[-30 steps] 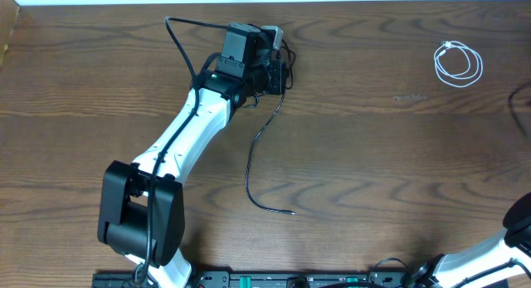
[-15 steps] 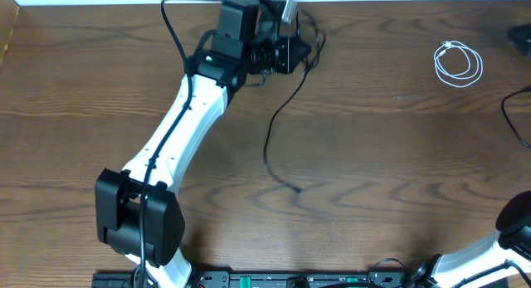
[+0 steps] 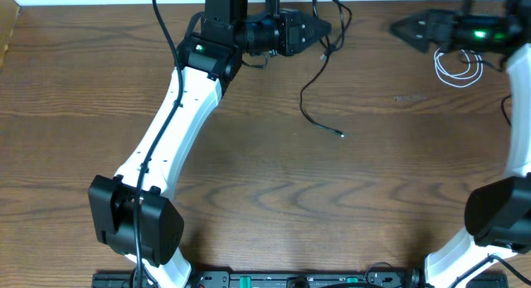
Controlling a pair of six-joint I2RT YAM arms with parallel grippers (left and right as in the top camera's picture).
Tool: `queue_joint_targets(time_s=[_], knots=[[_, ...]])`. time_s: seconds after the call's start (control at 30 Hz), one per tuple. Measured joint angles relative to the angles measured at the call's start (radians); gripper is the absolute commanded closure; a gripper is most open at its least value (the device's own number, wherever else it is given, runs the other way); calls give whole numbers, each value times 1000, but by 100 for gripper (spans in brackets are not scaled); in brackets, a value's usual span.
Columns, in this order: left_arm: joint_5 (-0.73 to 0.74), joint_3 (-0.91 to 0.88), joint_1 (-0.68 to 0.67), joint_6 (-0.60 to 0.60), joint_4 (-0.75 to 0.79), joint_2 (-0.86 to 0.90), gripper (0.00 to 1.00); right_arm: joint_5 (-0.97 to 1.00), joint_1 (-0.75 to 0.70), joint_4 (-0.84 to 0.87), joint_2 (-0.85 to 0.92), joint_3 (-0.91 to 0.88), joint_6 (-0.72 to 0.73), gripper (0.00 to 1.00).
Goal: Untangle cables
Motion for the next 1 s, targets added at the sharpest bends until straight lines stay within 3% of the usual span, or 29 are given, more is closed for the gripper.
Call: queue_joint_targets(time_s=[0.27, 0.37, 0.43, 0.5, 0.53, 0.73, 0.83, 1.0], knots=[[216, 0, 0, 47, -1, 0, 93, 91, 130, 110, 0, 0, 58, 6], [265, 0, 0, 54, -1, 0, 93, 118, 169, 105, 0, 0, 32, 15], [289, 0, 0, 53, -1, 0, 93, 143, 195, 104, 0, 0, 17, 47], [304, 0, 0, 52, -1, 0, 92, 191, 219, 103, 0, 0, 0, 87], [316, 0, 0, 52, -1, 0, 92, 213, 227, 103, 0, 0, -1, 99], [319, 0, 0, 48, -1, 2, 83, 313, 240, 95, -8, 0, 19, 99], [299, 0, 0, 44, -1, 2, 55, 375, 171, 82, -45, 0, 72, 99], [280, 0, 0, 44, -1, 2, 44, 410, 33, 24, -138, -1, 143, 99]])
